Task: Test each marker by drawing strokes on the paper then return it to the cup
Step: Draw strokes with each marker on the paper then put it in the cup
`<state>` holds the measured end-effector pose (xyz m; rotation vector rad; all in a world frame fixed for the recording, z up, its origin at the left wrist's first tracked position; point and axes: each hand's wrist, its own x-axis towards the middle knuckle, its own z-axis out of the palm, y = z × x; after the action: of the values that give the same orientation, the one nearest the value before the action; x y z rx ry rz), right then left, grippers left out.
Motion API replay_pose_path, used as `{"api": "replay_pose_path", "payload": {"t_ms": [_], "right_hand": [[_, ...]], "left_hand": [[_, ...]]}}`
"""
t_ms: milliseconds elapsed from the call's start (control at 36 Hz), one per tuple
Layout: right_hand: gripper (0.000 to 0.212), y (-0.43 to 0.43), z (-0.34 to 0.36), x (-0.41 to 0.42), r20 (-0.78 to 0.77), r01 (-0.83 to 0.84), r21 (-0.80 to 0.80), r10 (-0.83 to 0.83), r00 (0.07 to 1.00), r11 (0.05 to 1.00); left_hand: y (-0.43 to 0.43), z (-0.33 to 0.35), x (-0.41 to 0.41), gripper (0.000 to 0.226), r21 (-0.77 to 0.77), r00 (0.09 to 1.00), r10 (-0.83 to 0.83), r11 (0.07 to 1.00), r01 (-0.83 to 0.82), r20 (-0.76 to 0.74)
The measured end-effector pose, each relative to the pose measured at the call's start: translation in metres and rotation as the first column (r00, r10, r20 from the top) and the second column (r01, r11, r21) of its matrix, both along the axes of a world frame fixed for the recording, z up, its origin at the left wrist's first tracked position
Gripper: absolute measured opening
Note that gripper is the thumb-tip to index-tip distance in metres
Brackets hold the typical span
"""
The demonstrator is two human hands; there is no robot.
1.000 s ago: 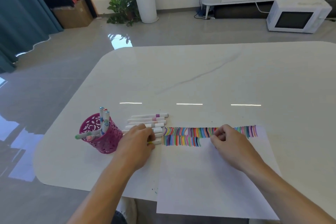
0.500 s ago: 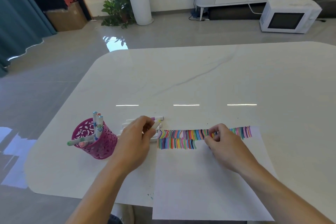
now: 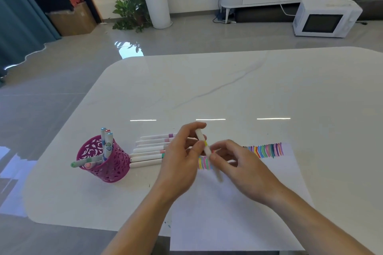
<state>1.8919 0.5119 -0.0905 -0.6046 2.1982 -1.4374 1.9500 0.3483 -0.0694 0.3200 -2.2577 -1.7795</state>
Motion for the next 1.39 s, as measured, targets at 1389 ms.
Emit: {"api": "replay_pose_path", "payload": {"t_ms": [1389], "right_hand": [[0.067, 0.018, -0.006, 0.002, -0.486, 0.07, 0.388, 0.14, 0.863, 0.919]], "left_hand": [[-0.002, -0.01, 0.004, 0.029, -0.605, 0.961, -0.213, 0.747, 0.276, 0.175]]}}
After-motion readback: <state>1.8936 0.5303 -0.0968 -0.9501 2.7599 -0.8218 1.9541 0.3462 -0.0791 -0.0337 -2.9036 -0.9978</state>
